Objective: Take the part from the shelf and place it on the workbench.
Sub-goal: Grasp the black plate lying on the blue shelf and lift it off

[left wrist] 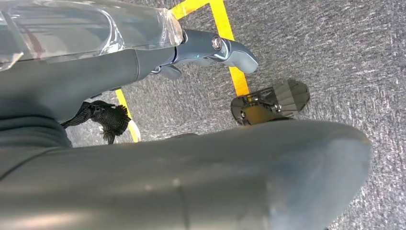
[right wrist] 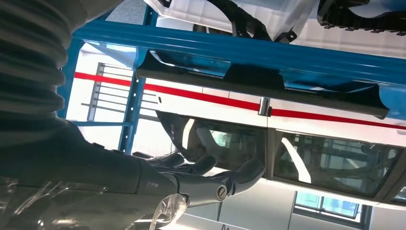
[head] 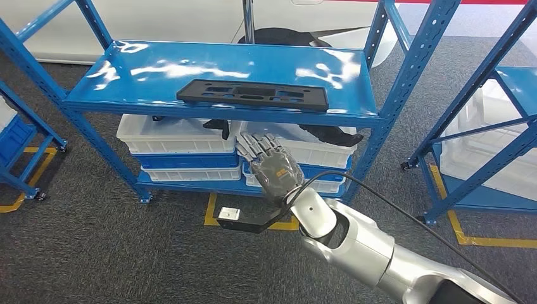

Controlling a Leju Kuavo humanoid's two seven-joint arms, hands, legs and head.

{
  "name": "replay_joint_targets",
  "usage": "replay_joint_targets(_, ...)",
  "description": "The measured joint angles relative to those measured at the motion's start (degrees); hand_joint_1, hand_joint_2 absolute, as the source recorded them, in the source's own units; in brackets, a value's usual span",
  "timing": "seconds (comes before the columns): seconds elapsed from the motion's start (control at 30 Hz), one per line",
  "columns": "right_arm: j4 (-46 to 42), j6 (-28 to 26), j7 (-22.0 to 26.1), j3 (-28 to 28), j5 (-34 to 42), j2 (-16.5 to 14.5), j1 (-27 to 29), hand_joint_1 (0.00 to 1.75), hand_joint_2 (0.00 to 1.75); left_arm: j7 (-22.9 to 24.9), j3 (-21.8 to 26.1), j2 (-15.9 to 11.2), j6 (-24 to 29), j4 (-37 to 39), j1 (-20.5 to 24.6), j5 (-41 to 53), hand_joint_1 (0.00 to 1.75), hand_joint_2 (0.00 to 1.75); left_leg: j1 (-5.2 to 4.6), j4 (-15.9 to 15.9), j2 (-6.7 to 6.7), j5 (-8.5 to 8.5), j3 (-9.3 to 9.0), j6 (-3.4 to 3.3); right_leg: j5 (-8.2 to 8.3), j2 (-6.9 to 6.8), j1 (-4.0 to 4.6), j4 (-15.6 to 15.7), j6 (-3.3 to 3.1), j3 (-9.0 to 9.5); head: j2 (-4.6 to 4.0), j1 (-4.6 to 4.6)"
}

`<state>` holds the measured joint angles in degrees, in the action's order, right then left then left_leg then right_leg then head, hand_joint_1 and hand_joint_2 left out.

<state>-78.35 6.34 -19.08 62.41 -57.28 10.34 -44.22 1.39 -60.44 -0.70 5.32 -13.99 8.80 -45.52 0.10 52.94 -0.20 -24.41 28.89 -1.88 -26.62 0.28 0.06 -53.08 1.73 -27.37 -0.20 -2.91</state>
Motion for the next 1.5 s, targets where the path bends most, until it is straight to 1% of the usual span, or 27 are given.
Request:
replay_joint_targets(0.8,0.4,-0.6,0.1,-0.1,1.8,0.0,-0.6,0.0,1.75,-0.1,-1.4,0.0,1.7,0.1,0.1,1.9,0.0,0.0,0.0,0.0,0.0,0.0,0.01,0.0,0.0,0.0,0.0,-0.1,0.0,-0.06,0.0,0.0)
replay_joint_targets(0.87,0.4,-0.6,0.1,-0.1,1.9,-0.1,-0.7,0.0,1.75,-0.1,-1.4,-0.1,1.8,0.1,0.1,2.0,0.0,0.0,-0.12,0.0,-0.01,-0.01,0.03,-0.35,0.16,-0.02,-0.16,0.2,0.26,-0.01,0.0,-0.01)
replay_joint_targets(0.93,0.4,-0.7,0.1,-0.2,2.0,-0.4,-1.1,0.0,1.75,-0.1,-1.4,-0.1,1.9,0.1,0.3,2.2,0.0,0.0,0.22,-1.4,0.03,0.54,-0.8,-0.92,0.07,-0.08,-0.17,0.3,0.65,-0.01,0.01,0.0)
replay_joint_targets(0.97,0.4,-0.7,0.2,-0.3,2.0,-0.5,-1.3,0.0,1.75,-0.2,-1.4,-0.1,2.0,0.1,0.4,2.2,0.0,0.0,0.47,-2.2,0.1,0.9,-1.37,-1.1,-0.52,-0.08,-0.12,-0.9,0.8,-0.58,0.01,0.01)
replay_joint_targets(1.0,0.4,-0.8,0.2,-0.3,2.0,-0.5,-1.5,0.0,1.75,-0.2,-1.4,0.0,2.0,0.1,0.5,2.2,0.0,0.0,0.72,-2.9,0.16,1.17,-1.89,-1.15,-1.62,-0.1,-0.16,-3.4,0.97,-1.93,0.01,0.03)
replay_joint_targets(1.03,0.5,-0.9,0.3,-0.3,2.0,-0.5,-1.6,0.0,1.75,-0.2,-1.5,-0.1,2.0,0.1,0.5,2.2,0.0,0.0,0.74,-3.1,0.19,1.19,-2.1,-1.13,-3.03,-0.09,-0.35,-7.2,1.2,-4.08,0.01,0.05)
replay_joint_targets(1.07,0.5,-0.9,0.4,-0.3,2.0,-0.5,-1.6,0.0,1.75,-0.3,-1.5,-0.1,2.1,0.1,0.6,2.2,0.0,0.0,0.83,-3.1,0.2,1.12,-2.16,-1.1,-4.42,-0.08,-0.59,-11.5,1.44,-6.71,0.01,0.06)
replay_joint_targets(1.1,0.6,-0.9,0.4,-0.3,2.0,-0.5,-1.4,0.0,1.75,-0.3,-1.5,0.0,2.1,0.2,0.6,2.2,0.0,0.0,0.95,-3.1,0.14,0.96,-2.2,-0.93,-5.04,-0.09,-0.88,-15.0,1.74,-9.11,0.0,0.07)
replay_joint_targets(1.13,0.7,-0.9,0.5,-0.2,2.0,-0.5,-1.3,0.0,1.75,-0.3,-1.5,0.0,2.1,0.2,0.5,2.2,0.0,0.0,1.15,-2.9,0.05,0.72,-2.31,-0.66,-4.54,-0.1,-1.19,-16.5,2.06,-10.67,0.0,0.07)
replay_joint_targets(1.17,0.7,-0.9,0.5,-0.2,2.0,-0.5,-1.2,0.0,1.75,-0.3,-1.5,0.0,2.1,0.2,0.5,2.2,0.0,0.0,1.46,-2.7,-0.06,0.37,-2.47,-0.26,-2.77,-0.11,-1.51,-15.5,2.46,-11.0,0.0,0.07)
replay_joint_targets(1.2,0.8,-0.9,0.6,-0.2,2.0,-0.5,-1.2,0.0,1.75,-0.3,-1.5,0.0,2.2,0.2,0.4,2.2,0.0,0.0,1.87,-2.3,-0.17,-0.14,-2.69,0.26,-0.11,-0.16,-1.9,-12.4,2.93,-10.2,0.0,0.07)
replay_joint_targets(1.23,0.8,-0.9,0.6,-0.2,2.0,-0.5,-1.2,0.0,1.75,-0.3,-1.5,-0.1,2.2,0.2,0.5,2.2,0.0,0.0,2.17,-1.8,-0.25,-0.8,-2.78,0.91,2.12,-0.16,-2.26,-8.7,3.6,-8.83,0.0,0.07)
replay_joint_targets(1.27,0.9,-0.9,0.6,-0.2,2.0,-0.6,-1.3,0.0,1.75,-0.3,-1.5,-0.2,2.3,0.3,0.6,2.2,0.0,0.0,2.36,-1.1,-0.33,-1.51,-2.69,1.58,3.49,-0.06,-2.45,-5.5,3.93,-7.6,0.0,0.17)
replay_joint_targets(1.3,1.0,-0.9,0.6,-0.1,2.1,-0.6,-1.3,0.0,1.75,-0.3,-1.5,-0.3,2.3,0.3,0.7,2.3,0.0,0.0,2.4,-0.6,-0.4,-2.05,-2.47,2.14,3.9,0.03,-2.52,-3.7,3.78,-6.93,0.01,0.2)
replay_joint_targets(1.33,1.2,-1.0,0.6,-0.1,2.1,-0.7,-1.3,0.0,1.75,-0.3,-1.6,-0.3,2.4,0.4,0.7,2.3,0.0,0.0,2.35,-0.2,-0.45,-2.42,-2.2,2.55,3.44,0.16,-2.46,-3.3,3.36,-6.86,0.01,0.15)
replay_joint_targets(1.37,1.2,-1.0,0.6,0.0,2.1,-0.8,-1.3,0.0,1.75,-0.4,-1.7,-0.4,2.4,0.4,0.8,2.3,0.0,0.0,2.36,0.0,-0.47,-2.58,-2.03,2.75,2.99,0.26,-2.32,-3.5,2.57,-7.12,0.01,0.09)
replay_joint_targets(1.4,1.3,-1.0,0.7,0.0,2.1,-0.8,-1.2,0.0,1.75,-0.4,-1.8,-0.4,2.4,0.4,0.7,2.3,0.0,0.0,2.45,0.0,-0.46,-2.71,-2.01,2.89,2.72,0.29,-2.25,-3.9,1.87,-7.34,0.02,-0.09)
replay_joint_targets(1.43,1.3,-1.0,0.7,0.0,2.1,-0.9,-1.3,0.0,1.75,-0.4,-1.9,-0.4,2.4,0.5,0.7,2.3,0.0,0.0,2.54,0.6,-0.37,-3.08,-1.85,2.98,2.46,0.34,-2.19,-4.1,1.42,-7.35,0.01,-0.23)
replay_joint_targets(1.47,1.3,-1.0,0.7,0.0,2.1,-0.9,-1.3,0.0,1.75,-0.4,-1.9,-0.4,2.4,0.5,0.8,2.3,0.0,0.0,2.57,2.2,-0.26,-3.81,-1.11,2.97,2.24,0.38,-2.09,-4.1,1.02,-7.25,0.01,-0.29)
replay_joint_targets(1.5,1.3,-1.0,0.7,0.0,2.1,-1.0,-1.4,0.0,1.75,-0.4,-2.0,-0.4,2.5,0.5,0.9,2.3,0.0,0.0,2.51,5.3,-0.17,-4.99,0.48,2.89,2.02,0.4,-1.98,-4.1,0.63,-7.05,0.01,-0.37)
